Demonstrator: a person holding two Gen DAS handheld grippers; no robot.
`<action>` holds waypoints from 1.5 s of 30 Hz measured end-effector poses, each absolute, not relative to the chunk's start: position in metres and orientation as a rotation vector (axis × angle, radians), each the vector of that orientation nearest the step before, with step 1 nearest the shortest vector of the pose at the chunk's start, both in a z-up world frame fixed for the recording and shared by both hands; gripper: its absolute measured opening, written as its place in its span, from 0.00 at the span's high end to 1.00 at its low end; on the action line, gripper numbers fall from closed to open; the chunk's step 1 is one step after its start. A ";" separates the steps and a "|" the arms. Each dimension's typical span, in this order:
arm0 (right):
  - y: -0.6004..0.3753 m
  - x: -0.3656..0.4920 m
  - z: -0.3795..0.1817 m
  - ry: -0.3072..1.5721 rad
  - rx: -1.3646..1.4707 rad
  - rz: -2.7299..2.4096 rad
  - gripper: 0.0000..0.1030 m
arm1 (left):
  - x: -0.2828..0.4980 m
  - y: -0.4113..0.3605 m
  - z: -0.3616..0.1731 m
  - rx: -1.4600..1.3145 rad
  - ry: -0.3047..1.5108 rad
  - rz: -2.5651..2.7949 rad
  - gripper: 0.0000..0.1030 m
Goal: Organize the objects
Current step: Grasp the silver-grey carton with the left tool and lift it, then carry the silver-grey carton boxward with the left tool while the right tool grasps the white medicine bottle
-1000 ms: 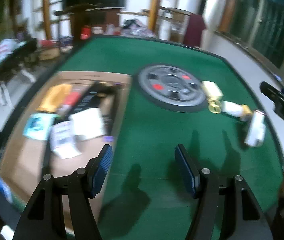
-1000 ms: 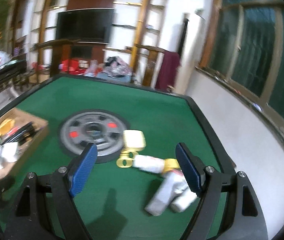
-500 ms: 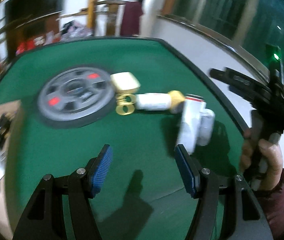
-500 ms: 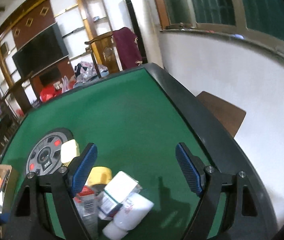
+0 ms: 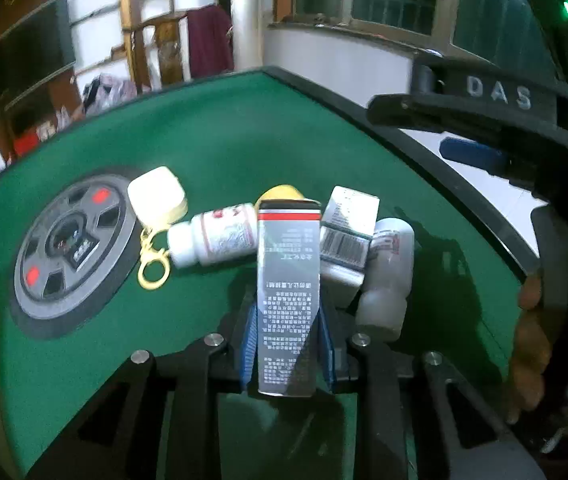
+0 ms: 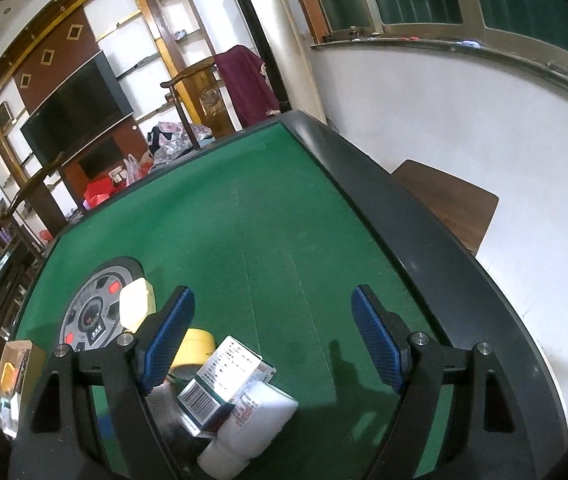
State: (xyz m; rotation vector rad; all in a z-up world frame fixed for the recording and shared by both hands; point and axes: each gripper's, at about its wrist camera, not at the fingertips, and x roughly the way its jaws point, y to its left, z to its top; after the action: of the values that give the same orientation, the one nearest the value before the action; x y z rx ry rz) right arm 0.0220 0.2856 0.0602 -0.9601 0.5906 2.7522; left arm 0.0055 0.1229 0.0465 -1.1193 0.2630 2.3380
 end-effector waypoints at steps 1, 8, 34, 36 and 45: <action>0.286 0.022 0.059 0.601 -0.965 2.748 0.22 | 0.008 0.117 0.050 -1.112 0.239 2.338 0.79; 0.290 0.019 0.052 0.619 -0.990 2.720 0.22 | 0.035 0.069 0.082 -1.053 0.136 2.404 0.78; 0.030 0.051 0.115 0.021 -1.104 3.149 0.21 | 0.061 -0.153 0.079 -1.099 -0.292 2.814 0.78; 0.017 0.047 0.094 -0.023 -1.127 3.095 0.21 | 0.061 -0.155 0.076 -1.098 -0.301 2.803 0.78; 0.066 0.023 0.041 0.241 -1.356 2.967 0.22 | 0.055 -0.130 0.067 -1.120 -0.236 2.729 0.78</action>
State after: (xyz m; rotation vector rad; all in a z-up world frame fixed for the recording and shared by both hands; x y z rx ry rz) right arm 0.0229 0.0664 0.0410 -1.3556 0.2406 2.9672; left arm 0.0551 -0.1296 0.0671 -1.1204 -0.2363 2.7292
